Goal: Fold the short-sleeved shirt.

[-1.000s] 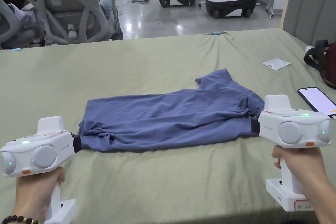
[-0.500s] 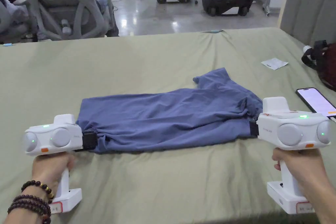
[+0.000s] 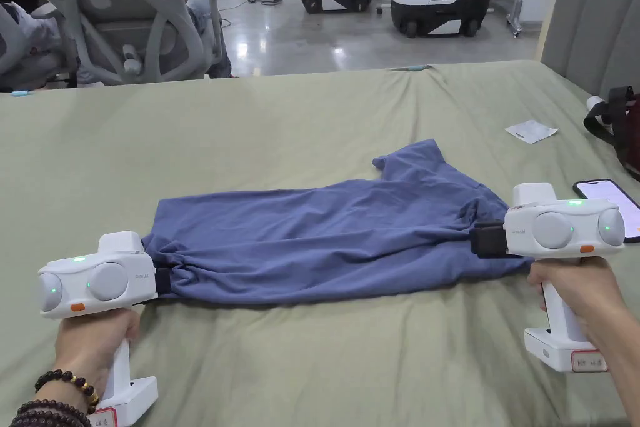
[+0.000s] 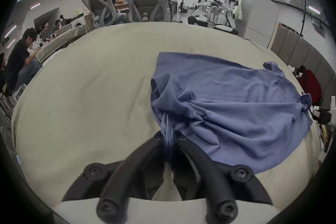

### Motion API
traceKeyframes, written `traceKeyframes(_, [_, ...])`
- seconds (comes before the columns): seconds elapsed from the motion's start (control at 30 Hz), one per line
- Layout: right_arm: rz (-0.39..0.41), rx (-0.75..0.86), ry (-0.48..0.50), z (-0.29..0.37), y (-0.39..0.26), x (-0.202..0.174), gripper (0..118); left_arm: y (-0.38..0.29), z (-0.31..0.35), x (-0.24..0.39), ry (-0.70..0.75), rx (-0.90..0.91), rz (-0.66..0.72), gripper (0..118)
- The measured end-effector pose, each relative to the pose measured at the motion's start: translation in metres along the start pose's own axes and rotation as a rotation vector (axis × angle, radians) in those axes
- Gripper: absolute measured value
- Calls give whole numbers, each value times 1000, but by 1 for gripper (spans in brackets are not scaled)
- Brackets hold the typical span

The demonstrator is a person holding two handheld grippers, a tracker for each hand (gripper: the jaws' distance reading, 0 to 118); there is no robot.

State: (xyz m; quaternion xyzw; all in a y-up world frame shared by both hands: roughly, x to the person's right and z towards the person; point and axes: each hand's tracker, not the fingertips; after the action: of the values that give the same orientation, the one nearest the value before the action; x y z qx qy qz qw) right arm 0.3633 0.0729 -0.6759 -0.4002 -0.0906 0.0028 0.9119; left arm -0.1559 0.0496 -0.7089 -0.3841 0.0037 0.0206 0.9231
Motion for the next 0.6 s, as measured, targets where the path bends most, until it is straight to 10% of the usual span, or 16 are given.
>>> traceKeyframes(0.03, [5,-46,8,-2,-3,2,60,0,1,1,2,1,-3,5])
traceKeyframes(0.13, [-161,-122,155,-29,-16,15,40,-1,1,3,8,4,-16,5])
traceKeyframes(0.23, [-68,-49,149,-13,-17,1,11,-2,1,4,13,1,-35,5])
traceKeyframes(0.6, [-93,17,69,31,-44,16,11,-22,56,-13,-31,47,-41,5])
